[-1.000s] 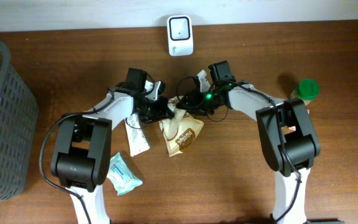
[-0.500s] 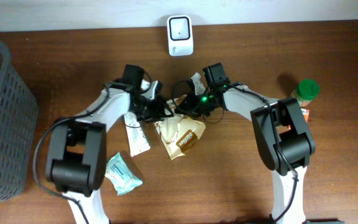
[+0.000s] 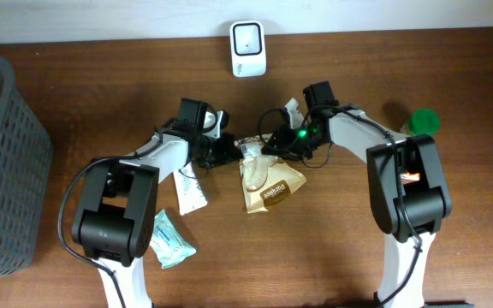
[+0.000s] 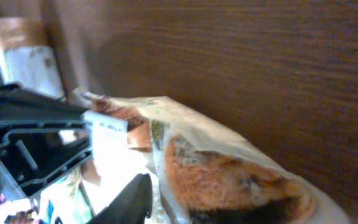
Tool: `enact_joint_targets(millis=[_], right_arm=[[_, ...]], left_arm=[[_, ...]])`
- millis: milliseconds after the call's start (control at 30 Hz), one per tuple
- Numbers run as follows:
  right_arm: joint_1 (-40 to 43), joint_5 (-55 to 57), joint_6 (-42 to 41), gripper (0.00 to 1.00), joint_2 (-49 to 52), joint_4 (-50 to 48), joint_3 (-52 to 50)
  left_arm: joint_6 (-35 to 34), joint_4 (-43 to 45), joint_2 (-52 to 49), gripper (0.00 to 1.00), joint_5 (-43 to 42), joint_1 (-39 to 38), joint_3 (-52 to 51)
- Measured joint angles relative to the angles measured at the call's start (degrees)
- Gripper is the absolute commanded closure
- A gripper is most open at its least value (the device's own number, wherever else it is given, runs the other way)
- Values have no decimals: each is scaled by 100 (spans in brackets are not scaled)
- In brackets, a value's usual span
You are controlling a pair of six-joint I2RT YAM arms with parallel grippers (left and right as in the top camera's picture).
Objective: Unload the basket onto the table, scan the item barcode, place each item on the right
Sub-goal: 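Grasp the clear rice bag with both grippers and lift it, then carry the rice bag with the right gripper to the scanner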
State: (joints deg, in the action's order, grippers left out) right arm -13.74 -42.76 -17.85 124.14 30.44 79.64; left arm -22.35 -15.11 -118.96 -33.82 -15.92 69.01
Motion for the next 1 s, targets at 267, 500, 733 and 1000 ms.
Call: enact_joint_targets(millis=[267,500,733,1000], right_arm=[[107,-907,-2,81,216,-481,-188],[282,-1379,164,96,422,-708,-223],[527,-839,920,96,-870,516,-199],[616,-1276,-581,96,-3847,997,-197]], left_arm=[[-22,-380,2,100,269,-68,129],[61,-527,9,100,348,-68,177],[833,-3123,748,100,761,966,1338],[1075,-3526,2476,22,1443,1746,1703]])
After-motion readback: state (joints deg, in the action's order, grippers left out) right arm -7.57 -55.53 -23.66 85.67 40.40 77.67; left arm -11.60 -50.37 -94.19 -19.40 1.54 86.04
